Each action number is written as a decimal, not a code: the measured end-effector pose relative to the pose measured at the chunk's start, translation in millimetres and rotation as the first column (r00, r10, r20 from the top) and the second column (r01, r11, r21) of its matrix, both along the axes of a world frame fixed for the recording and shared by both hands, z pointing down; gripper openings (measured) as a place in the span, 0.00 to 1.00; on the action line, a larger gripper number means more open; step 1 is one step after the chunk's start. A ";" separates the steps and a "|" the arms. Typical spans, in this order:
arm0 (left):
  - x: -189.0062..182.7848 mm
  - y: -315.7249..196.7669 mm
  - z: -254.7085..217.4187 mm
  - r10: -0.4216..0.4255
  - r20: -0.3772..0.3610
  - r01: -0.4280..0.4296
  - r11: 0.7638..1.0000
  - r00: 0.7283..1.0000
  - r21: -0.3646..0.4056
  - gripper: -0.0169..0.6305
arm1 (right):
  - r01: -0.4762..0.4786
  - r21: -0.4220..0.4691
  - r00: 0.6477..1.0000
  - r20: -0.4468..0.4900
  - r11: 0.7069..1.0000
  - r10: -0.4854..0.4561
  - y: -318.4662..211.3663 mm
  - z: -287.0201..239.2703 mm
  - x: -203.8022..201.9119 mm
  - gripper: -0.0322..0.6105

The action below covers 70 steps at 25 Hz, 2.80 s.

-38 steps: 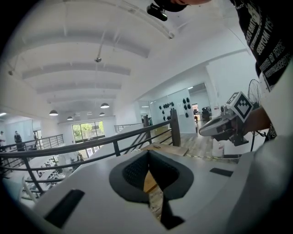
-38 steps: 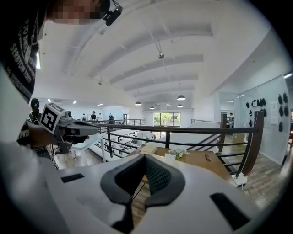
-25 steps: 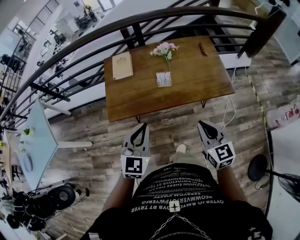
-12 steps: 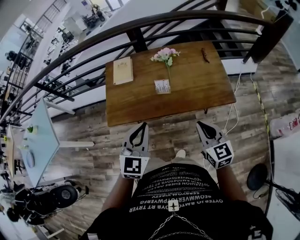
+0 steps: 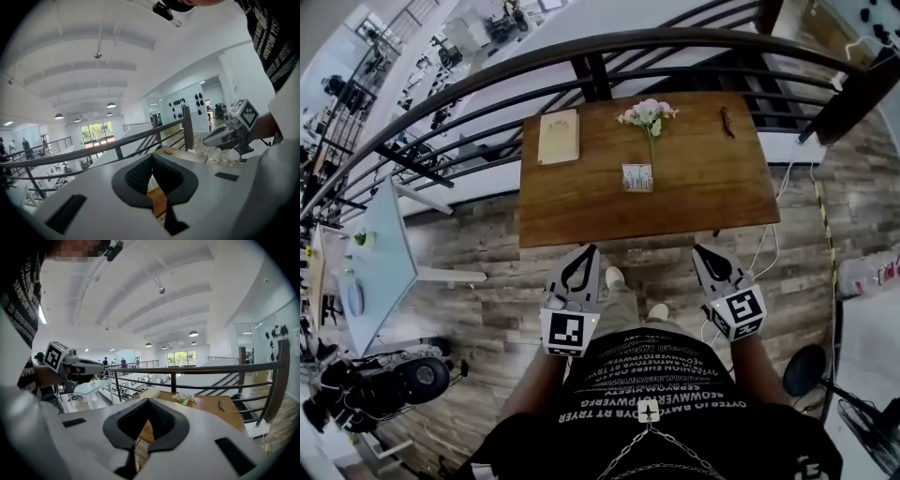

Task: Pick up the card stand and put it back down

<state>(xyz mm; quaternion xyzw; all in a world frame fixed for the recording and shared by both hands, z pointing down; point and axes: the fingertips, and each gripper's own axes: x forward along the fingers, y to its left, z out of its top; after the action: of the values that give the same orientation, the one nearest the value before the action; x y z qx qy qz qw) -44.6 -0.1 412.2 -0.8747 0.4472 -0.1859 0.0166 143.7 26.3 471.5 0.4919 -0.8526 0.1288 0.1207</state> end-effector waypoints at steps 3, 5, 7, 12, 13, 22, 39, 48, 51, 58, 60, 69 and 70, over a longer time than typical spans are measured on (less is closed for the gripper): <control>-2.0 -13.6 3.5 0.004 -0.001 -0.004 1.000 1.000 -0.005 0.06 | -0.011 -0.006 1.000 -0.006 1.000 0.011 -13.2 4.0 0.3 0.07; -3.9 -22.7 7.6 0.007 -0.003 -0.007 1.000 1.000 -0.009 0.06 | -0.021 -0.016 1.000 -0.007 1.000 0.021 -22.3 9.0 -0.4 0.07; -6.8 -33.2 11.6 0.010 -0.007 -0.010 1.000 1.000 -0.014 0.06 | -0.021 -0.032 1.000 -0.012 0.999 0.021 -30.2 14.3 -4.6 0.07; -17.3 -64.3 15.4 0.021 -0.023 -0.021 1.000 1.000 -0.019 0.06 | -0.023 -0.042 0.999 -0.023 0.999 0.022 -56.7 16.9 -20.4 0.07; -20.1 -70.7 15.4 0.021 -0.029 -0.022 1.000 0.999 -0.020 0.06 | -0.026 -0.042 0.999 -0.025 0.999 0.025 -62.3 17.1 -23.3 0.07; -50.9 -134.2 11.9 0.028 -0.067 -0.029 0.999 0.997 -0.013 0.06 | -0.038 -0.058 0.997 -0.069 0.998 0.034 -122.3 15.2 -49.7 0.07; -71.3 -218.5 31.5 0.096 -0.089 -0.101 0.994 0.991 -0.043 0.06 | -0.098 -0.168 0.991 -0.108 0.981 0.081 -194.0 78.3 -61.7 0.07; -31.0 -247.1 40.3 0.094 -0.042 -0.097 0.992 0.995 -0.081 0.06 | -0.059 -0.287 0.996 -0.087 0.956 0.035 -217.0 139.5 -31.0 0.07; -20.2 -259.5 43.7 0.070 -0.029 -0.073 0.993 0.997 -0.095 0.06 | -0.011 -0.319 0.997 -0.081 0.948 -0.016 -230.2 157.5 -24.3 0.07; -5.8 -278.9 56.9 0.016 0.013 -0.014 0.991 1.000 -0.131 0.06 | 0.122 -0.358 0.989 -0.038 0.926 -0.146 -249.8 197.9 -17.1 0.07; -6.9 -283.1 60.5 0.001 0.023 0.002 0.990 1.000 -0.140 0.06 | 0.164 -0.372 0.982 -0.027 0.914 -0.187 -252.9 210.7 -20.8 0.08; -14.4 -289.9 70.2 -0.077 0.071 0.089 0.979 0.994 -0.183 0.06 | 0.270 -0.443 0.952 -0.010 0.855 -0.305 -261.5 260.6 -27.3 0.30; -15.5 -290.4 71.5 -0.085 0.076 0.098 0.977 0.993 -0.188 0.06 | 0.277 -0.448 0.949 -0.011 0.850 -0.315 -262.8 266.2 -27.0 0.30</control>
<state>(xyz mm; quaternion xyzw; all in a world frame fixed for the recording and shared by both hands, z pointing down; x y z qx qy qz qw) -60.1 -290.5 483.7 -0.8439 0.4664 -0.2581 -0.0612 116.8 -236.4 737.7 0.3196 -0.8607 0.2775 0.2830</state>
